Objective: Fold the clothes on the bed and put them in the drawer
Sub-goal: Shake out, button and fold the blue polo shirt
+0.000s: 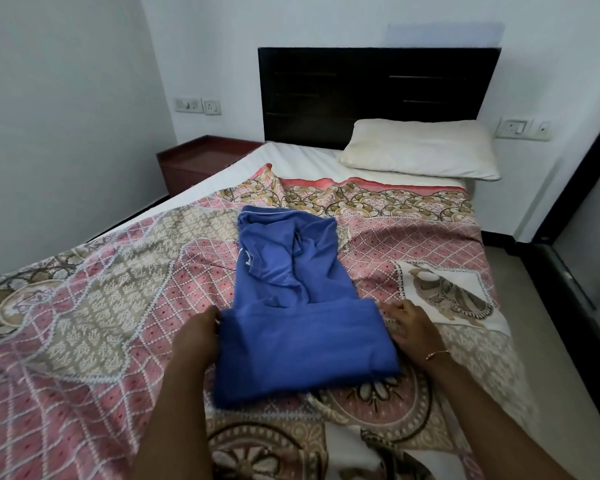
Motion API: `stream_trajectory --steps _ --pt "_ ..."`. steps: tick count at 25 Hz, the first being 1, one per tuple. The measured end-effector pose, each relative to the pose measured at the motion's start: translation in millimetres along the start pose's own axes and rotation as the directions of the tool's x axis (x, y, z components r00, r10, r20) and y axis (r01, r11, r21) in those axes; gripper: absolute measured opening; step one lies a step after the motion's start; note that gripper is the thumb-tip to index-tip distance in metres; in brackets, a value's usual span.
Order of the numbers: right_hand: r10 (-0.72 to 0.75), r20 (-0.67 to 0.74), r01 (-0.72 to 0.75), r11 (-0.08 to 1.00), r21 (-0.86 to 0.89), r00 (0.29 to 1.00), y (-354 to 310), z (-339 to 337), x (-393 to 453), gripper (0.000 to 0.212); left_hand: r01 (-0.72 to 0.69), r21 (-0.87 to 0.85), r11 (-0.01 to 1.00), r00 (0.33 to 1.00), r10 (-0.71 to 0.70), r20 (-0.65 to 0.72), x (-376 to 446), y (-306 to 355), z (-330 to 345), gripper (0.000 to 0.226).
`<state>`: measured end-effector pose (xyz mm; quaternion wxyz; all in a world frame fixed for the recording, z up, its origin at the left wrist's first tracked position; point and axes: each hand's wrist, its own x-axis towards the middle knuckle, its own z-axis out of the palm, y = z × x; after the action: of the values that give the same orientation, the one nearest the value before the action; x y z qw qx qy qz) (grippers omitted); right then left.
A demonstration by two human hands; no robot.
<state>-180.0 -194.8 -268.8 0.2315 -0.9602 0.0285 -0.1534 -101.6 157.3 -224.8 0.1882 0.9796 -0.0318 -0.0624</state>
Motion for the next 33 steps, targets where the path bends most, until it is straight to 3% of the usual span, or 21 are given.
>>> stream_trajectory --steps 5,9,11,12,15,17,19,22,24,25,27,29,31,32,33 --pt "-0.217 0.109 0.218 0.976 0.003 0.97 -6 8 15 0.039 -0.248 0.16 0.955 0.967 0.254 -0.015 1 3 12 0.052" --pt "-0.293 0.233 0.303 0.953 -0.005 0.927 -1 10 26 0.05 -0.362 0.281 0.889 0.931 0.325 0.168 14 -4 18 0.078" --pt "-0.331 0.204 0.342 0.939 -0.024 0.921 4 20 23 0.057 -0.425 0.267 0.865 0.905 0.408 0.116 22 -13 16 0.088" --pt "-0.324 0.18 0.338 0.939 -0.058 0.929 3 20 21 0.051 -0.472 0.279 0.836 0.878 0.475 0.062 25 -18 17 0.092" --pt "-0.179 0.058 0.181 0.983 -0.035 0.982 -6 19 23 0.011 -0.483 0.303 0.822 0.875 0.467 0.127 23 -22 13 0.087" --pt "-0.124 0.057 0.123 0.992 0.037 0.991 -8 19 22 0.005 -0.54 0.378 0.752 0.83 0.552 0.086 14 -17 15 0.08" --pt "-0.068 0.118 0.047 0.984 0.173 0.991 -12 15 24 0.008 -0.627 0.46 0.628 0.71 0.704 0.005 9 -12 12 0.067" --pt "-0.067 0.252 -0.001 0.966 0.259 0.965 -17 7 25 0.019 -0.706 0.455 0.543 0.575 0.814 -0.08 10 -5 23 0.061" --pt "0.017 0.362 -0.18 0.889 0.421 0.932 -13 7 25 0.04 -0.743 0.44 0.505 0.543 0.838 -0.046 7 -3 31 0.061" --pt "0.026 0.389 -0.234 0.835 0.498 0.921 -13 6 27 0.046 -0.754 0.409 0.515 0.558 0.83 -0.017 7 -4 30 0.07" --pt "0.041 0.368 -0.224 0.853 0.471 0.929 -21 4 30 0.037 -0.734 0.352 0.581 0.637 0.768 0.062 14 -13 26 0.087" --pt "0.044 0.253 -0.141 0.914 0.381 0.967 -26 5 34 0.024 -0.722 0.059 0.689 0.69 0.724 -0.01 12 6 20 0.077" --pt "0.058 0.183 -0.135 0.885 0.446 0.981 -17 19 41 0.02 -0.546 -0.183 0.818 0.838 0.53 -0.13 -4 37 10 0.051" --pt "0.122 0.131 -0.172 0.851 0.497 0.984 -11 25 46 0.02 -0.369 -0.264 0.891 0.93 0.354 -0.103 -11 34 5 0.044" --pt "0.213 0.123 -0.245 0.798 0.551 0.969 -15 24 49 0.02 -0.184 -0.453 0.872 0.983 0.165 -0.08 -14 30 -12 0.04"
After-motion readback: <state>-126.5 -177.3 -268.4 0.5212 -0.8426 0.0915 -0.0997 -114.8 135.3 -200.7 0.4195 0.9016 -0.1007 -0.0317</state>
